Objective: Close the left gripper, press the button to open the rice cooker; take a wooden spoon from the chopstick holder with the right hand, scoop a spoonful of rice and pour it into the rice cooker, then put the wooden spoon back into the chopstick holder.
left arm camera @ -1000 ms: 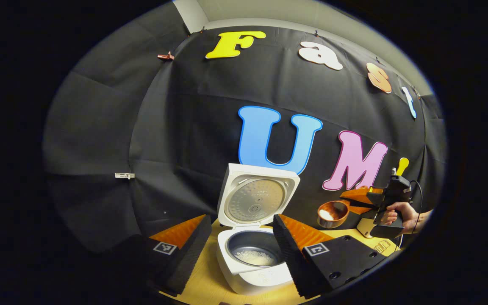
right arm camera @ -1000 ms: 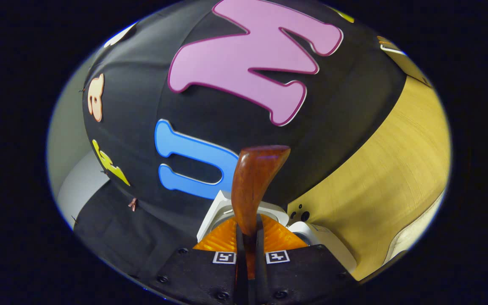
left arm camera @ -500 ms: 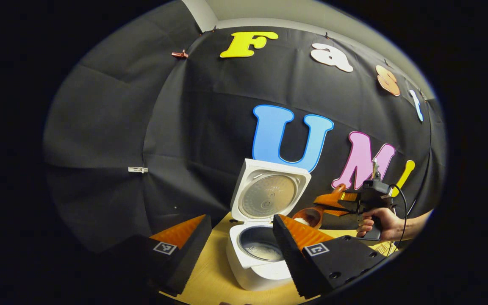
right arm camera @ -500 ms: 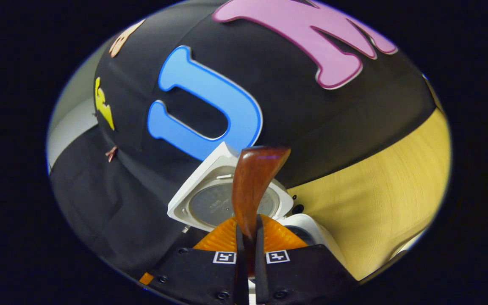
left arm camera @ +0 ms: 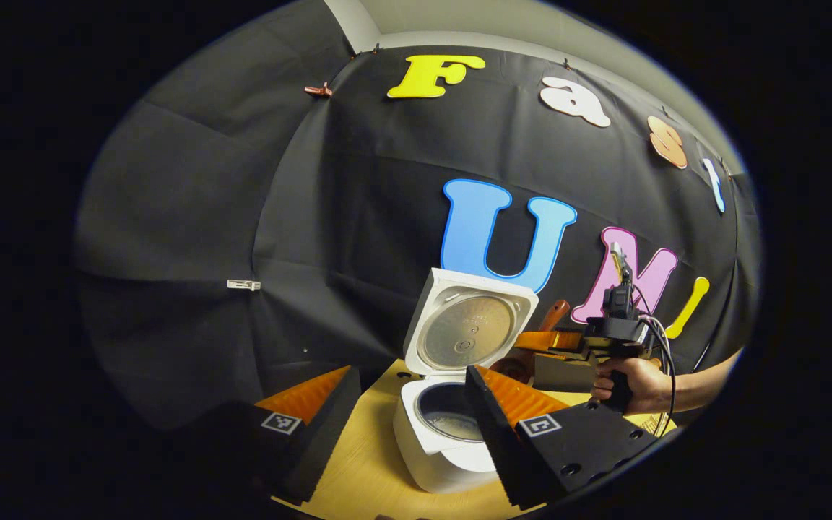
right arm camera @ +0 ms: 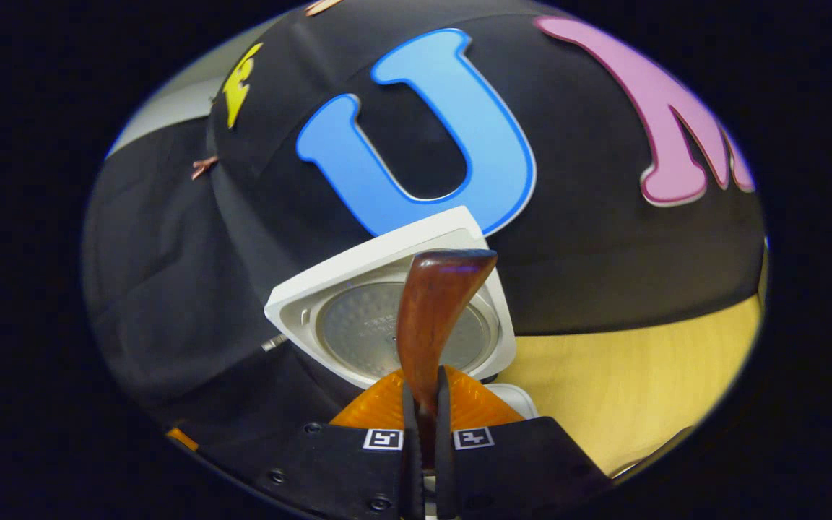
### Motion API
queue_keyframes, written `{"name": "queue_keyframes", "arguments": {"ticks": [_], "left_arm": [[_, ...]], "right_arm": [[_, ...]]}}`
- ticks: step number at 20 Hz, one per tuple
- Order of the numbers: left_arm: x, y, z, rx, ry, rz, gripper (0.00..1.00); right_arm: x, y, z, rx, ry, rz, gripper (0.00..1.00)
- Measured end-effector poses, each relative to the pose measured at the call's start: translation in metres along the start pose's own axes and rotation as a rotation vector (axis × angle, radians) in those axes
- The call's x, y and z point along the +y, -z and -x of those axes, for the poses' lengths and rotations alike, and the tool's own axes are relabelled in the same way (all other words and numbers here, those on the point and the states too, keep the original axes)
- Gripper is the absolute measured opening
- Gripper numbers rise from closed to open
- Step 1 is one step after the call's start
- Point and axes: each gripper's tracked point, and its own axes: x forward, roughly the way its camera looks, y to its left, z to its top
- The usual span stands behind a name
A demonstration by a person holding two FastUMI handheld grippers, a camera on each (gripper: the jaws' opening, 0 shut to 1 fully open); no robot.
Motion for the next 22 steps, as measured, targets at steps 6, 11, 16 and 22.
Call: {"name": "queue_keyframes", "arguments": {"ticks": [6, 11, 16, 22], "left_arm": [[0.002, 0.003, 0.000, 0.004, 0.001, 0.013, 0.93], [0.004, 0.001, 0.000, -0.001, 0.000, 0.011, 0.93], [0.004, -0.002, -0.003, -0.001, -0.001, 0.019, 0.93], [0.003, 0.000, -0.001, -0.006, -0.006, 0.031, 0.93]], "right_arm": [[0.017, 0.002, -0.001, 0.004, -0.011, 0.285, 0.10], [0.025, -0.005, 0.001, -0.013, -0.016, 0.456, 0.10], [0.039, -0.002, 0.004, -0.023, -0.040, 0.634, 0.11], [0.060, 0.015, 0.009, -0.037, -0.084, 0.926, 0.11]]}}
